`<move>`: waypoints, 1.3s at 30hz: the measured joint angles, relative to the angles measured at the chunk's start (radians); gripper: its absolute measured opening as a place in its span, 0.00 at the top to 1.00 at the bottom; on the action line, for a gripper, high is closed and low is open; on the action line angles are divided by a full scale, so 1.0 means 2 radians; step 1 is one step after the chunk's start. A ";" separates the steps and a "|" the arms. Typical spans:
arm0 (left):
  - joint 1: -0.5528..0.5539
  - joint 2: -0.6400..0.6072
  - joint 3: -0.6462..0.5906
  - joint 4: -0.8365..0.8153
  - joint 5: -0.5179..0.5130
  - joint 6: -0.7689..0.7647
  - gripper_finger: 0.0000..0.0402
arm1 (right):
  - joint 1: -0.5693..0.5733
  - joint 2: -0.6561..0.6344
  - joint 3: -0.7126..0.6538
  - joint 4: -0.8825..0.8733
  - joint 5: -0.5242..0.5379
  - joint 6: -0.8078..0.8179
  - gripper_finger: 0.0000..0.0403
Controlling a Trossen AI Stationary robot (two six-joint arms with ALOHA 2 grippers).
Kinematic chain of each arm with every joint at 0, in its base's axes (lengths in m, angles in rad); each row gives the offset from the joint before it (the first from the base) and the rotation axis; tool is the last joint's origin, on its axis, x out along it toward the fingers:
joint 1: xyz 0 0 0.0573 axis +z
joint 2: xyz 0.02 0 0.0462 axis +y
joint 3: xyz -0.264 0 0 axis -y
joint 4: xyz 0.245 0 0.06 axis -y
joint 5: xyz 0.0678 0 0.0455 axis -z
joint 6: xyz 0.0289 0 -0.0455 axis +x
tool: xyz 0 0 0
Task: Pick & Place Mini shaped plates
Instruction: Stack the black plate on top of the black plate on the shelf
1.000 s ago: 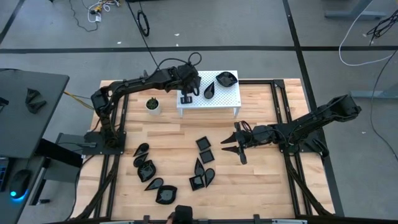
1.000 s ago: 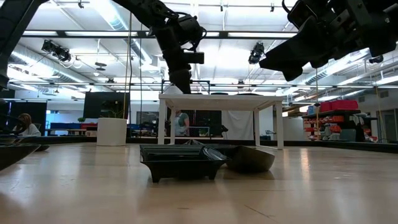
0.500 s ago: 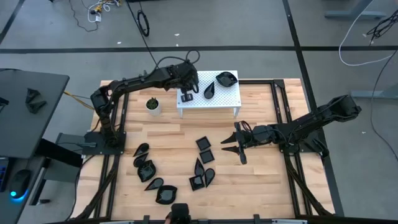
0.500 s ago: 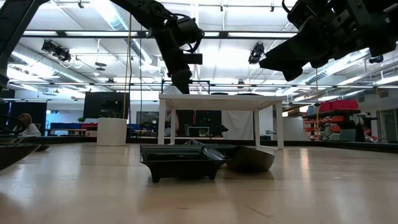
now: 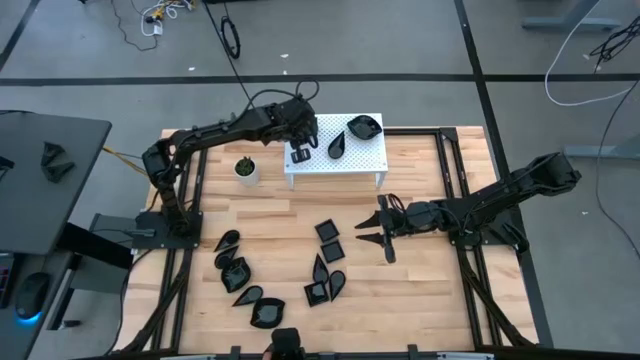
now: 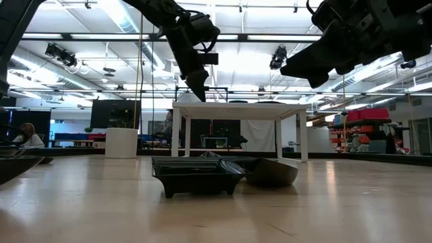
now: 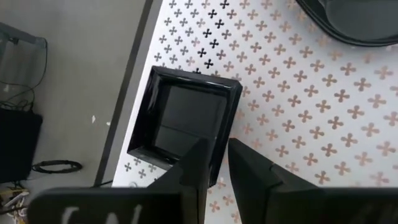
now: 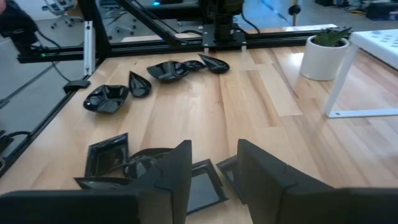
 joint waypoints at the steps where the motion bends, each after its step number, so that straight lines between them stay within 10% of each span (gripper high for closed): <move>1: 0.000 0.000 0.000 0.000 0.000 -0.002 0.83 | 0.000 0.000 0.000 0.000 0.001 0.001 0.68; 17: -0.051 -0.110 0.000 -0.198 0.006 -0.206 0.83 | 0.000 0.000 0.000 -0.016 -0.005 0.007 0.68; 26: -0.233 -0.101 0.000 -0.203 -0.082 -0.315 0.83 | 0.000 0.000 0.000 -0.023 -0.006 0.036 0.68; 33: -0.372 -0.089 -0.128 -0.010 -0.156 -0.361 0.83 | 0.001 0.023 0.000 -0.017 -0.045 0.066 0.68; 39: -0.459 -0.089 -0.189 -0.078 -0.106 -0.629 0.87 | 0.000 0.053 0.000 0.029 -0.043 0.065 0.68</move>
